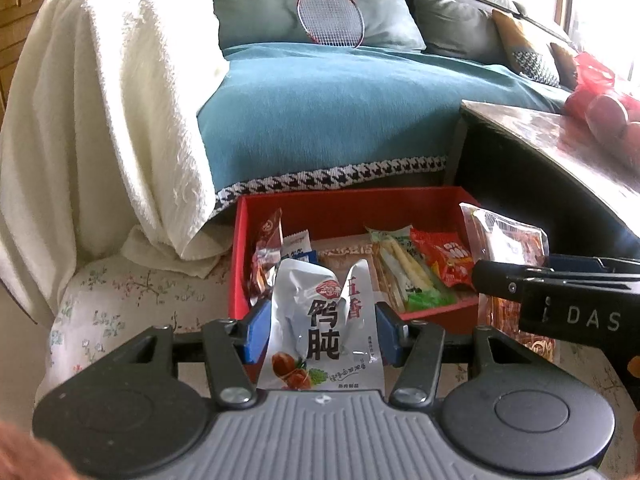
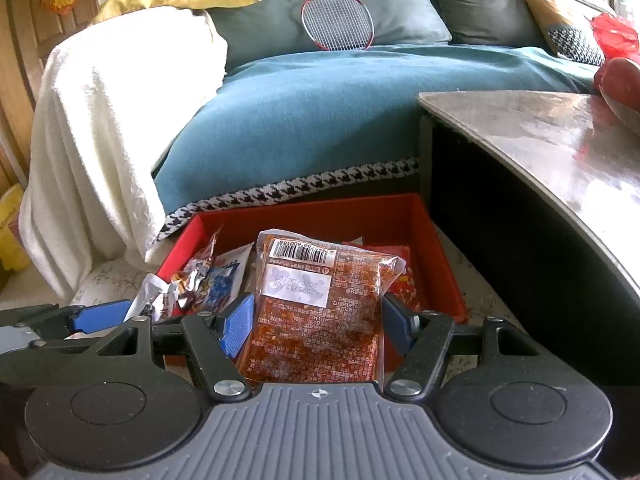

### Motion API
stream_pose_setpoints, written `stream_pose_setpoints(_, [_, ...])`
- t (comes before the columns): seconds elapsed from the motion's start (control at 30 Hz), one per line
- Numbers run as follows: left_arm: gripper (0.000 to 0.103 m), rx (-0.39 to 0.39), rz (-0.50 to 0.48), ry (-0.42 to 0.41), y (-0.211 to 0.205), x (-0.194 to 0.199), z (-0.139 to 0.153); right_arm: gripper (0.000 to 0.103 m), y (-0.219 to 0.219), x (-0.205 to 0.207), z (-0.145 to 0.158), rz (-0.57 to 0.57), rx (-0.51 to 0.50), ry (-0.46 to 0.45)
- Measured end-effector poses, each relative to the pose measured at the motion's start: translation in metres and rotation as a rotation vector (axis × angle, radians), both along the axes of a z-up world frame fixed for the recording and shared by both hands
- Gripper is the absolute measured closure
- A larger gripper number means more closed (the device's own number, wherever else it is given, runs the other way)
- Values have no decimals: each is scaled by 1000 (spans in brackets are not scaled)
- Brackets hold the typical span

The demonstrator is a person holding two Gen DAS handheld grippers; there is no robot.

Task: Organize snacks
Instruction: 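Lift both held packs and carry them over the red box, then lower both packs into the red box and open both grippers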

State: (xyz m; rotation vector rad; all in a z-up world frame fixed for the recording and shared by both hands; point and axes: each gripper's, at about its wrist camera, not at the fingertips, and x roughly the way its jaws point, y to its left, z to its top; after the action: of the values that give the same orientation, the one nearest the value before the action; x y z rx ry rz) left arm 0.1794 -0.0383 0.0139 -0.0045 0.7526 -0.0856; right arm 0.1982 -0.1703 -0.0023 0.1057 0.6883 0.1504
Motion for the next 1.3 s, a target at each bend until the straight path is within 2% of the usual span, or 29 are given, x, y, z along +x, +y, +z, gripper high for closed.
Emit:
stream_pose_setpoints(0.47, [55,1,13,-39,-4,37,5,29,-10,33,-2,-30,-21,-7])
stream_pose_setpoints(0.7, [55,14,23,-40,-7,57,-2,29,-16,59,-9,-45,-26,-1])
stream_pose_setpoints(1.3, [55,6,46,-24,-8,75,-15,29,-16,93,-28,-42,-55,16])
